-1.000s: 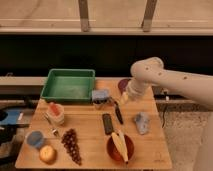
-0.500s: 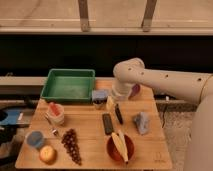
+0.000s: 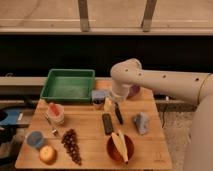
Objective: Place apple in plastic cup
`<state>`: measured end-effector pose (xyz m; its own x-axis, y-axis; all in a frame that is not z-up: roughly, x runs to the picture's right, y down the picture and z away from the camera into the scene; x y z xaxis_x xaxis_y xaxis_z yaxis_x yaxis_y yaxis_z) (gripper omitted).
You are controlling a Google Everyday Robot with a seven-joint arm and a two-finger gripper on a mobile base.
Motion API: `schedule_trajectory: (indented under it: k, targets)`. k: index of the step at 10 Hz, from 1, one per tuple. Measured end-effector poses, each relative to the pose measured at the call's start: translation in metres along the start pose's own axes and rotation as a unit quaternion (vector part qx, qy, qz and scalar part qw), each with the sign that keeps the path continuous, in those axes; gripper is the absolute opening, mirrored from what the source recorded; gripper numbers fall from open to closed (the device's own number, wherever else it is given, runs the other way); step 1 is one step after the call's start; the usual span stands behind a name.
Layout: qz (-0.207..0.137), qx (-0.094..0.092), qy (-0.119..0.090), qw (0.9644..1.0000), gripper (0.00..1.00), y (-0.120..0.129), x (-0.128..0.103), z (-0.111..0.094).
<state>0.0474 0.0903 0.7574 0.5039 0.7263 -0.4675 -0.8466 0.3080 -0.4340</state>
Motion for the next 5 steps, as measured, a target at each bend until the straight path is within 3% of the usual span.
schedule_trajectory:
  k: [2, 5]
  targets:
    - [-0.054, -0.001, 0.002, 0.9986, 0.61, 0.039, -0.020, 0.007]
    - [-0.140, -0.002, 0.001, 0.9901, 0.61, 0.119, -0.053, 0.018]
